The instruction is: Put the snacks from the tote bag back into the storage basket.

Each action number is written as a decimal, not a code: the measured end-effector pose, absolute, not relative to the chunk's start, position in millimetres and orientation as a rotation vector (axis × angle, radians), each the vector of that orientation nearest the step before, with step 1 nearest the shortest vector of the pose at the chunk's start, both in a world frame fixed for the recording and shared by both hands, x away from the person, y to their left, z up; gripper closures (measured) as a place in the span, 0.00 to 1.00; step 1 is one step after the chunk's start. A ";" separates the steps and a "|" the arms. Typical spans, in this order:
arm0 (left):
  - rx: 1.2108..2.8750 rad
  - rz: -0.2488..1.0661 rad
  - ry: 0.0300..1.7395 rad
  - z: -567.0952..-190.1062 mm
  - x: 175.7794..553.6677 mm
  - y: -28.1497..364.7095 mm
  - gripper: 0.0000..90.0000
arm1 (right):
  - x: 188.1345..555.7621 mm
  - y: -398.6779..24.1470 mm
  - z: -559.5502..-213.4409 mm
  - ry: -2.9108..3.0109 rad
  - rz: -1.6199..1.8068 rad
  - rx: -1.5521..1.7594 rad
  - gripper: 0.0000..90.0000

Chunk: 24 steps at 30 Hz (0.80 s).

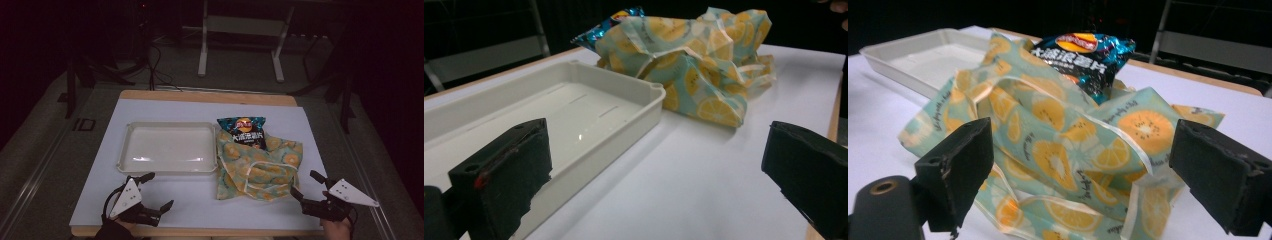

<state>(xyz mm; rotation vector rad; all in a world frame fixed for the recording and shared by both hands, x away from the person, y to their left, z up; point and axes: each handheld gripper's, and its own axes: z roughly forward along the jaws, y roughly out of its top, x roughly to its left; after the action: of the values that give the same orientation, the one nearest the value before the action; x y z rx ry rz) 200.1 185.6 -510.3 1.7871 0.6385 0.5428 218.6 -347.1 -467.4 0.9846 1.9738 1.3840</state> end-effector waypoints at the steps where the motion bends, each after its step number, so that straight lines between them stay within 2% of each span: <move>1: 1.792 0.539 0.636 -510.3 199.6 185.2 0.00 | 219.7 -347.1 -468.8 1.990 1.387 0.984 0.12; 13: 1.797 0.506 0.651 -508.8 195.4 181.7 0.00 | 220.0 -338.2 -464.0 2.048 1.357 0.933 0.12; 24: 1.776 0.502 0.658 -506.6 193.9 181.7 0.00 | 230.7 -329.3 -442.2 2.034 1.379 0.852 0.12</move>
<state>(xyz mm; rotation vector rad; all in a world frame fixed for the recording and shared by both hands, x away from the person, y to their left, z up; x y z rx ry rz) 193.9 181.7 -506.6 1.7763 0.6580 0.5016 230.7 -329.3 -442.2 0.8522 2.0344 1.3790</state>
